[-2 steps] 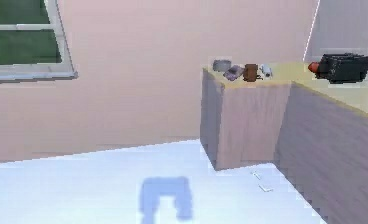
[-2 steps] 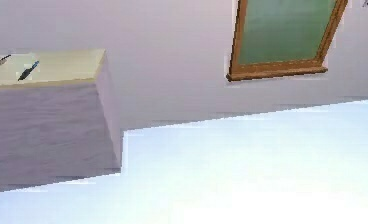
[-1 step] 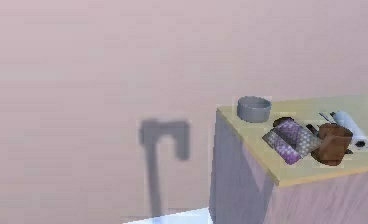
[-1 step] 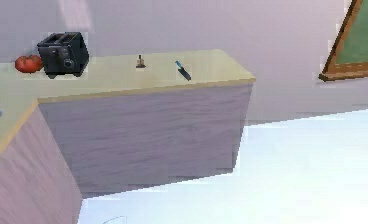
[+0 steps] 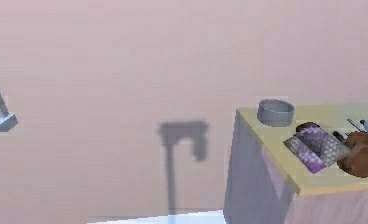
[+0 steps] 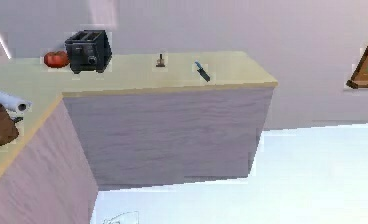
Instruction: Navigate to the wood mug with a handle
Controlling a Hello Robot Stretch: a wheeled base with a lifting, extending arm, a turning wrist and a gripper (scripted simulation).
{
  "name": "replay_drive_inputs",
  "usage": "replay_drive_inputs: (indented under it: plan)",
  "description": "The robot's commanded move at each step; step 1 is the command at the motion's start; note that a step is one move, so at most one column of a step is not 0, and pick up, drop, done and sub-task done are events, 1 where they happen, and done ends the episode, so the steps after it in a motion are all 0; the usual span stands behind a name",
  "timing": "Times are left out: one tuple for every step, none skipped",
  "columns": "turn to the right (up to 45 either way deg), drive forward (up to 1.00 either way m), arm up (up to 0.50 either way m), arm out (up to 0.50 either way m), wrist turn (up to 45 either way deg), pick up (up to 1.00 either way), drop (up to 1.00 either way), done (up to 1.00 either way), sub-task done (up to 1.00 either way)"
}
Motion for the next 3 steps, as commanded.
replay_drive_inputs:
  plan:
    - [0.0, 0.05, 0.0, 0.0, 0.0, 0.0, 0.0, 0.0, 0.0]
    - [45.0, 0.0, 0.0, 0.0, 0.0, 0.0, 0.0, 0.0, 0.0]
    - [0.0, 0.0, 0.0, 0.0, 0.0, 0.0, 0.0, 1.0, 0.0]
